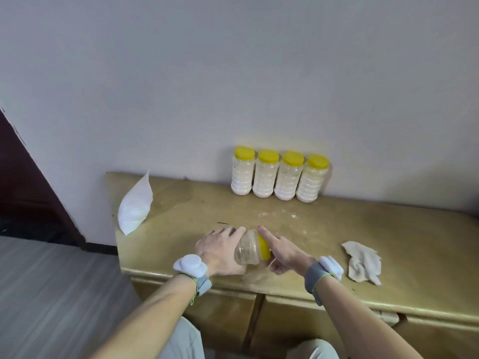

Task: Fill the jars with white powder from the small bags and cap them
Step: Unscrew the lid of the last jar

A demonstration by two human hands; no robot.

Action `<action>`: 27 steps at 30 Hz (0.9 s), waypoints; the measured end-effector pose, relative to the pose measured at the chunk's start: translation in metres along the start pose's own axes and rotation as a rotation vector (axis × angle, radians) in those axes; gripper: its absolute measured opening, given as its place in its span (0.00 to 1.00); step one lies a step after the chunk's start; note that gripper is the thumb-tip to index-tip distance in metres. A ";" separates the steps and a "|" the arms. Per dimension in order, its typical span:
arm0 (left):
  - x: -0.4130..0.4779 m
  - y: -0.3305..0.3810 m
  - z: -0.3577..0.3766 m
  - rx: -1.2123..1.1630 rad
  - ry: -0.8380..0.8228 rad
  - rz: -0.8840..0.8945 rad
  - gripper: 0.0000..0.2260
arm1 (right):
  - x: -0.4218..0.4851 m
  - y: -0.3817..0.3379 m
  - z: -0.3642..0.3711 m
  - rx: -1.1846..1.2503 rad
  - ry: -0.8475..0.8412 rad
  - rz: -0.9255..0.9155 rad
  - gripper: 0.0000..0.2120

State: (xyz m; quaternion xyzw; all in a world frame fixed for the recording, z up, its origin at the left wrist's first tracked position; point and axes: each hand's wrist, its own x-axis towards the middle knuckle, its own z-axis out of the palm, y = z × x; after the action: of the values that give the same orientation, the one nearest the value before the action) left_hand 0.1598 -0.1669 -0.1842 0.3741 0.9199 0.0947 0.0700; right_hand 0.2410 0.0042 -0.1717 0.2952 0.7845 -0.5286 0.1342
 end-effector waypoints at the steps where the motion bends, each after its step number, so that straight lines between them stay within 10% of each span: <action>1: -0.001 -0.002 0.001 0.005 0.008 0.008 0.36 | 0.003 0.002 0.001 0.035 -0.028 0.001 0.37; 7: -0.001 -0.010 -0.004 0.001 0.013 0.045 0.38 | 0.008 0.008 -0.004 0.164 -0.154 -0.172 0.22; 12: -0.001 -0.012 -0.004 0.020 0.010 0.074 0.38 | 0.000 0.004 -0.015 0.087 -0.188 -0.306 0.35; 22: -0.002 -0.013 -0.002 0.029 0.036 0.072 0.36 | 0.000 -0.002 -0.013 0.191 -0.236 -0.051 0.22; 27: 0.001 -0.013 -0.004 0.050 0.025 0.084 0.38 | 0.002 -0.005 -0.022 0.068 -0.268 -0.201 0.39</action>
State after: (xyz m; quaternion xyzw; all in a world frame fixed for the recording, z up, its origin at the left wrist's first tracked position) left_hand 0.1498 -0.1758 -0.1830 0.4126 0.9063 0.0793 0.0451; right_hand 0.2386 0.0237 -0.1606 0.1463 0.7668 -0.6003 0.1741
